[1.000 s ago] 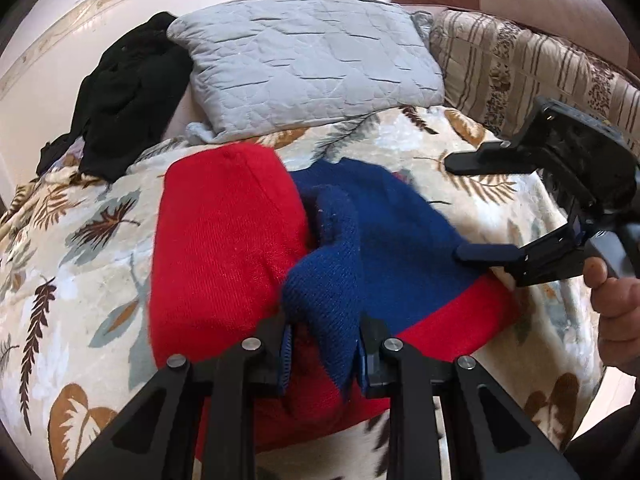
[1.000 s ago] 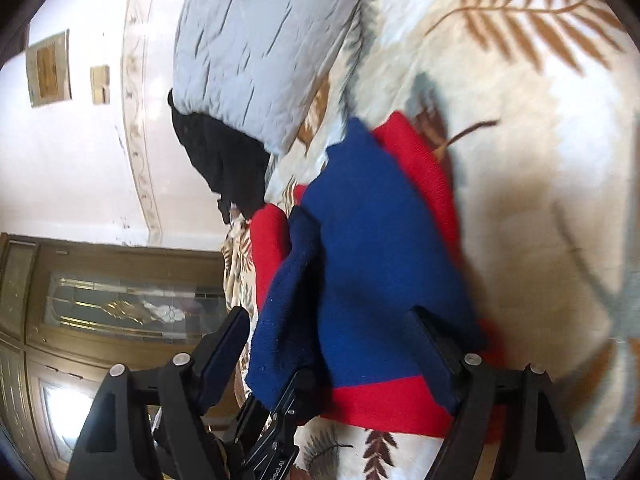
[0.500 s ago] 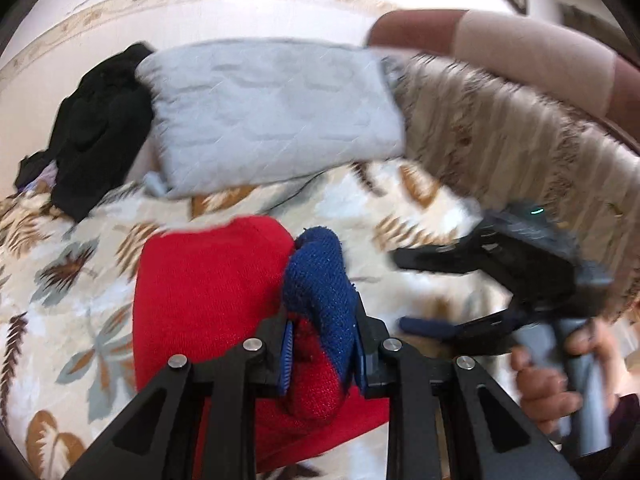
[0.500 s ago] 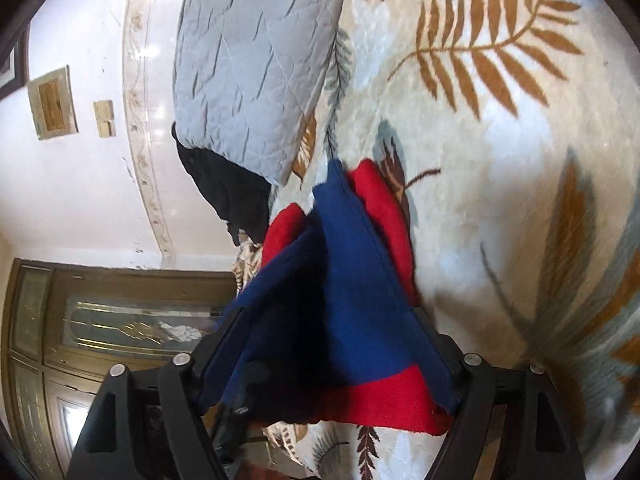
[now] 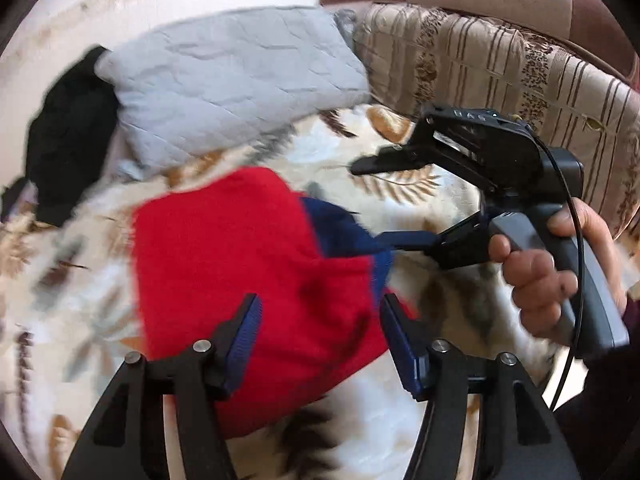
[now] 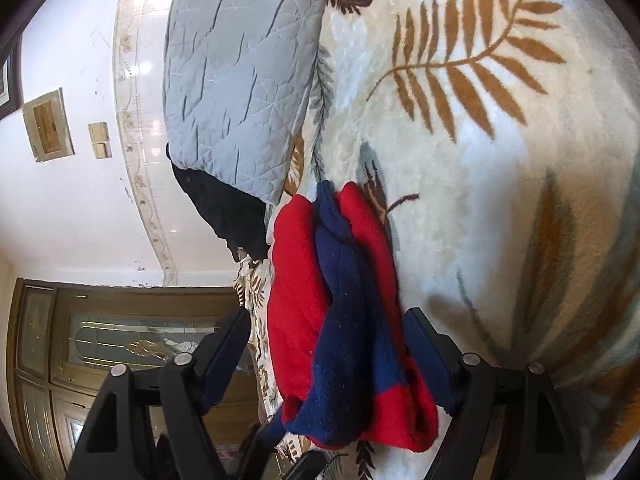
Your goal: Fold small clothes
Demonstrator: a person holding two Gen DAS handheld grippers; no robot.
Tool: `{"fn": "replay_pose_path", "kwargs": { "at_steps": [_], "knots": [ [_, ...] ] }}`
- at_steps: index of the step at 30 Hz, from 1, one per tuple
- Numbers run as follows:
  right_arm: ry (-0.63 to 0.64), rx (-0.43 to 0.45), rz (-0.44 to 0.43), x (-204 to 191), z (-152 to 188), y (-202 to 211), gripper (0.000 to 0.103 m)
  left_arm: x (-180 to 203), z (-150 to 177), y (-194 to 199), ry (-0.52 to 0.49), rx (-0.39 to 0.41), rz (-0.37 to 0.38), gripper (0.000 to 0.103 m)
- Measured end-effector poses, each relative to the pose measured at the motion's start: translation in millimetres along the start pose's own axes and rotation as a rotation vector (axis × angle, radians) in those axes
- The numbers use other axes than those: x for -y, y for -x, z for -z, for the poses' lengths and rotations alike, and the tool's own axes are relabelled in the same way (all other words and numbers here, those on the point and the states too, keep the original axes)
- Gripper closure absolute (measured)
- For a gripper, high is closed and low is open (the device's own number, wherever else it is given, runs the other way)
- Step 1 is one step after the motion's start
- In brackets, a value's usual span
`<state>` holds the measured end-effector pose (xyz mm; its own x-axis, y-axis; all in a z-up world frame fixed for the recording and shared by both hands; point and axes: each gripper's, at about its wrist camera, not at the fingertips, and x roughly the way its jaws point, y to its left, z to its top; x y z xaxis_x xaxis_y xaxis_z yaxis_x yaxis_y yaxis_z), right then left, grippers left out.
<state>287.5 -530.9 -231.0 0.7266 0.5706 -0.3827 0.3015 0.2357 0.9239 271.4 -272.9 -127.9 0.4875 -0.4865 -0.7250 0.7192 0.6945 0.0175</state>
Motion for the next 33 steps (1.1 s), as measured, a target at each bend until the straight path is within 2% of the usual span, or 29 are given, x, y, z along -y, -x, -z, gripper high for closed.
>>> {"fn": "replay_pose_path", "kwargs": {
  "at_steps": [3, 6, 7, 8, 9, 12, 13, 17, 19, 22, 25, 27, 28, 29, 30, 33],
  "knots": [
    [0.046, -0.008, 0.021, -10.7, 5.6, -10.1, 0.027, -28.4, 3.0, 8.0, 0.024, 0.01, -0.13, 0.041],
    [0.116, 0.006, 0.065, -25.2, 12.4, -17.7, 0.033, -63.4, 8.2, -3.7, 0.076, -0.034, -0.254, 0.041],
    [0.141, 0.01, 0.087, -29.6, 15.0, -19.4, 0.036, -74.6, 11.9, -8.7, 0.097, -0.044, -0.284, 0.041],
    [0.21, 0.031, 0.156, -41.1, 20.4, -22.4, 0.039, -82.3, 14.6, -11.9, 0.113, -0.051, -0.294, 0.041],
    [0.266, 0.044, 0.199, -49.7, 25.1, -25.3, 0.041, -87.8, 16.2, -13.6, 0.128, -0.056, -0.288, 0.041],
    [0.415, 0.053, 0.321, -69.2, 40.2, -38.9, 0.058, -97.4, 16.8, -15.5, 0.17, -0.052, -0.261, 0.041],
    [0.472, 0.059, 0.388, -75.2, 47.6, -46.9, 0.063, -99.9, 14.6, -16.9, 0.171, -0.052, -0.264, 0.041],
    [0.621, 0.075, 0.534, -88.7, 65.9, -66.2, 0.064, -105.3, 12.2, -13.9, 0.192, -0.043, -0.287, 0.041],
    [0.64, 0.083, 0.544, -90.0, 67.9, -68.0, 0.061, -106.1, 14.2, -19.7, 0.187, -0.065, -0.277, 0.041],
    [0.599, 0.097, 0.515, -85.6, 58.0, -67.5, 0.045, -108.0, 16.8, -21.9, 0.185, -0.076, -0.266, 0.041],
    [0.578, 0.095, 0.471, -86.1, 47.2, -74.9, 0.046, -113.0, 15.7, -23.2, 0.184, -0.08, -0.265, 0.039],
    [0.613, 0.106, 0.478, -88.6, 43.5, -82.6, 0.051, -122.6, 14.7, -22.1, 0.219, -0.076, -0.277, 0.039],
    [0.652, 0.11, 0.505, -92.6, 45.3, -88.2, 0.071, -126.9, 13.7, -20.6, 0.233, -0.068, -0.288, 0.039],
    [0.687, 0.107, 0.533, -97.7, 49.4, -92.4, 0.077, -131.1, 12.0, -19.0, 0.243, -0.061, -0.299, 0.039],
    [0.71, 0.114, 0.544, -101.6, 52.8, -93.5, 0.079, -135.5, 10.1, -18.0, 0.252, -0.057, -0.305, 0.039],
    [0.825, 0.209, 0.543, -124.4, 71.2, -84.3, 0.085, -145.7, 3.0, -15.1, 0.292, -0.043, -0.293, 0.039]
  ]
}}
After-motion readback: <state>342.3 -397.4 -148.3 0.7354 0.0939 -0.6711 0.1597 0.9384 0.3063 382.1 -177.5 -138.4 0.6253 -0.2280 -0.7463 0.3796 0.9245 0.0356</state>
